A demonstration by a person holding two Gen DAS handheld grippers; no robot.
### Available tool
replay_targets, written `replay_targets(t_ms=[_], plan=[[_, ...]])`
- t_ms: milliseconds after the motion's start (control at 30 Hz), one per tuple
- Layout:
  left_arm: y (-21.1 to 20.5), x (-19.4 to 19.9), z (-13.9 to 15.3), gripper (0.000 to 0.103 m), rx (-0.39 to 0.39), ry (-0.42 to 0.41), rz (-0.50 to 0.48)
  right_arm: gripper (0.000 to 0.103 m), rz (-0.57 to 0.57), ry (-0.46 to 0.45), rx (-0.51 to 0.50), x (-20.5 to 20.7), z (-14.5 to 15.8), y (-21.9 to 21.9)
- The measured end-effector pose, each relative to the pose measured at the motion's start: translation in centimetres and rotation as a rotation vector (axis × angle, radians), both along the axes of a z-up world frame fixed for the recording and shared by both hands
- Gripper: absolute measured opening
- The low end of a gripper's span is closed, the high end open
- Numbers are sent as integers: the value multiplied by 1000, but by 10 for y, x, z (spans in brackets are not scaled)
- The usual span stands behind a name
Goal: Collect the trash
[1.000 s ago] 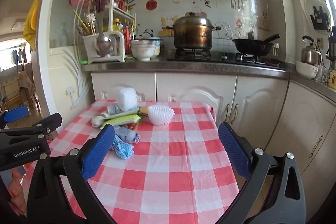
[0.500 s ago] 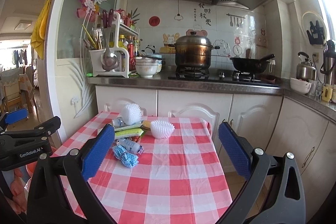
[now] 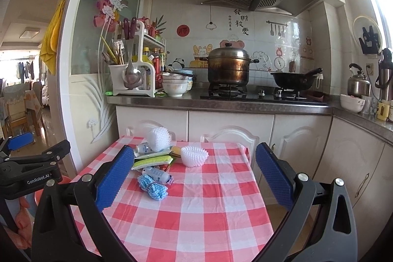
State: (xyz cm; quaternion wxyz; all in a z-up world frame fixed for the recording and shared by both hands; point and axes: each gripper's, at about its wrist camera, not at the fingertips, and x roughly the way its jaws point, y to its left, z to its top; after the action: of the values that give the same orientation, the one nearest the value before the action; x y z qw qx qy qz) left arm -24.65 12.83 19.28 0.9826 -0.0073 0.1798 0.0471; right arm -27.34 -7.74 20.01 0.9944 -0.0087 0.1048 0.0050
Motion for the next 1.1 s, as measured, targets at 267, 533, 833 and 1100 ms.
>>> replay_targets(t_ms=[267,533,833,1100], plan=[[4,8,-9,98,9,28,14,100,17,28,13,9,-9,2],[24,31,-37,98,-7,92,19,100,65,98,43,38,-36,4],[48,64,-68,98,-32,147,2,100,183,266,178,92,-86,0],[53,96,-85,98,-74,190,-93,100,289,403,244,145,-122,11]])
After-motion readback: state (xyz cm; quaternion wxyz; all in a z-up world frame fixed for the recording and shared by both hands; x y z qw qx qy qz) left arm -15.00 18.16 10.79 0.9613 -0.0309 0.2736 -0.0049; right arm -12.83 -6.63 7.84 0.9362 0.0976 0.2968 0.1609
